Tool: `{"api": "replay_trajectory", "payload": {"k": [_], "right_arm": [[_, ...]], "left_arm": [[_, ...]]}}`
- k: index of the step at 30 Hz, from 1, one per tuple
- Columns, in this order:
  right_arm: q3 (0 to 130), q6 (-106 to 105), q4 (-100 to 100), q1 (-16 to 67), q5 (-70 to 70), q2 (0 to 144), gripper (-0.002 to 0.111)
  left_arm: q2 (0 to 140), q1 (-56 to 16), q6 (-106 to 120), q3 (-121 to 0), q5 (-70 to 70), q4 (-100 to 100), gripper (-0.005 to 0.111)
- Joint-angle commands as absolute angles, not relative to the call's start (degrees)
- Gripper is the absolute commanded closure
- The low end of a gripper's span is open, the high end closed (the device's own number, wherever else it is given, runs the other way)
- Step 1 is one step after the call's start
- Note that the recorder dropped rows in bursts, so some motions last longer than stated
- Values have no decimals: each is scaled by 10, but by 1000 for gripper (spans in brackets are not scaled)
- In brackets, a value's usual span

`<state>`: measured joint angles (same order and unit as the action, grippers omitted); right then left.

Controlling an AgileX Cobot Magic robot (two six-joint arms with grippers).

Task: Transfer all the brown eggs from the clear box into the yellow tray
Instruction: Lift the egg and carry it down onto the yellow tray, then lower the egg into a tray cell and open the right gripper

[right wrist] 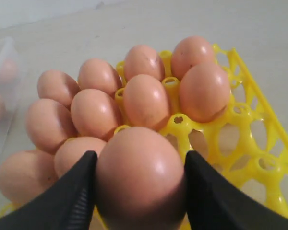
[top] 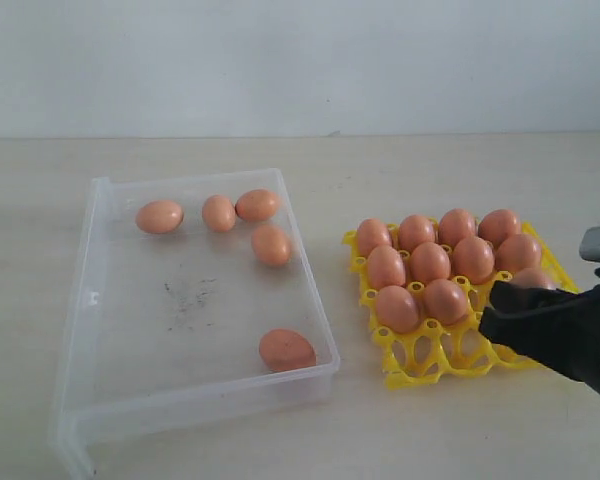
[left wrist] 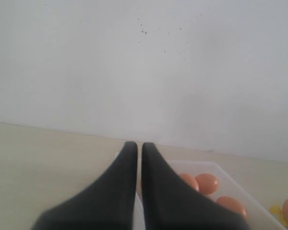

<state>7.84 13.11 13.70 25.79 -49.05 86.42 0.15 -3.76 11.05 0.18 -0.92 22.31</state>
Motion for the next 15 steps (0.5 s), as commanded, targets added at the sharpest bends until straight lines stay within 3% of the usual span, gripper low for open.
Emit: {"api": "replay_trajectory", "payload": {"k": [1,15], "right_arm": [[118,134,138,255,-511,920,109],[188,104,188,255,-508,1019,109]], "left_arm": [[0,-40,106,0,0,229,103],[0,-40,106,0,0,229,103]]}}
